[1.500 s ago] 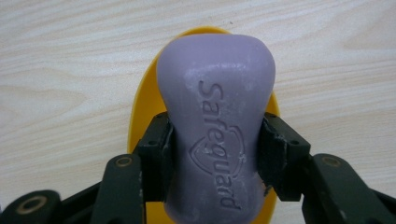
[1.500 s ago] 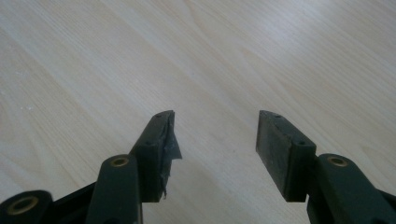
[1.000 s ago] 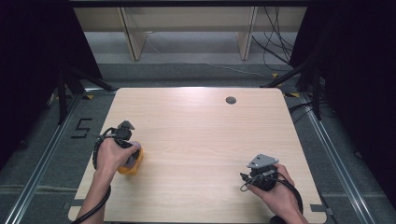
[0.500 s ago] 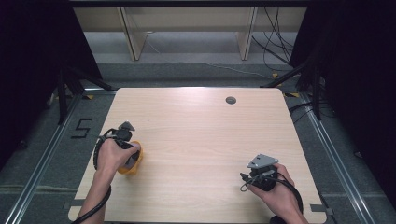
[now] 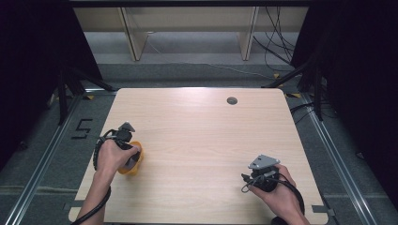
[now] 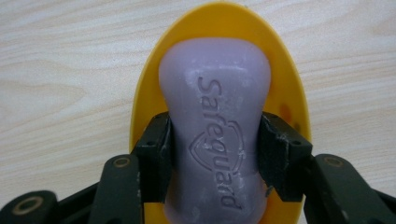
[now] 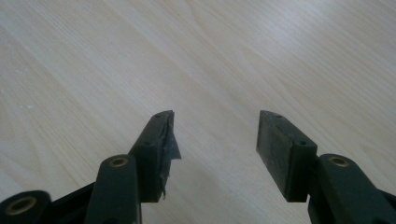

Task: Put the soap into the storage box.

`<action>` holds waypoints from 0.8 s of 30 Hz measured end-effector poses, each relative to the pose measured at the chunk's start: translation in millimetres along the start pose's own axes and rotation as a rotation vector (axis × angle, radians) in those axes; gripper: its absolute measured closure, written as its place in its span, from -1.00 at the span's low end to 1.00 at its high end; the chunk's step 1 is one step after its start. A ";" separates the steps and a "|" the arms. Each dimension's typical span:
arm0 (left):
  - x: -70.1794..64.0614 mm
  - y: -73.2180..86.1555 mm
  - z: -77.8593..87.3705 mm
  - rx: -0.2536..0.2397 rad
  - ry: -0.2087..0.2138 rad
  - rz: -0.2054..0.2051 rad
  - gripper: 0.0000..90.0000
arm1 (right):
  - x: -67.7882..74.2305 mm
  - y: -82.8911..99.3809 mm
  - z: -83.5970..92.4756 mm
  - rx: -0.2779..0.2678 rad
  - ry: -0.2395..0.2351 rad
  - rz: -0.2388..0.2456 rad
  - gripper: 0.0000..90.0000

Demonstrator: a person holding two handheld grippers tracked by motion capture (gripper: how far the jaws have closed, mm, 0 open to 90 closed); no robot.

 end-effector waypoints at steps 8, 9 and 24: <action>0.9 -2.8 8.9 -0.049 0.008 0.018 -0.02 | 0.0 0.1 0.0 0.003 -0.001 0.000 0.04; 1.3 -3.0 9.8 -0.059 0.003 0.019 -0.03 | 0.0 0.0 0.1 0.003 -0.001 0.001 0.04; -2.3 0.4 33.6 -0.195 0.018 -0.070 -0.32 | 0.2 0.3 0.3 0.006 -0.004 -0.006 0.04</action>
Point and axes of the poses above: each handheld gripper's, and its own axes: z roughly backward along the jaws, y roughly out of its underside, x roughly to its left, the point moved 7 cm from there along -z, roughly forward along the jaws, and after that the axes turned 6 degrees about x, right-handed, at the moved point
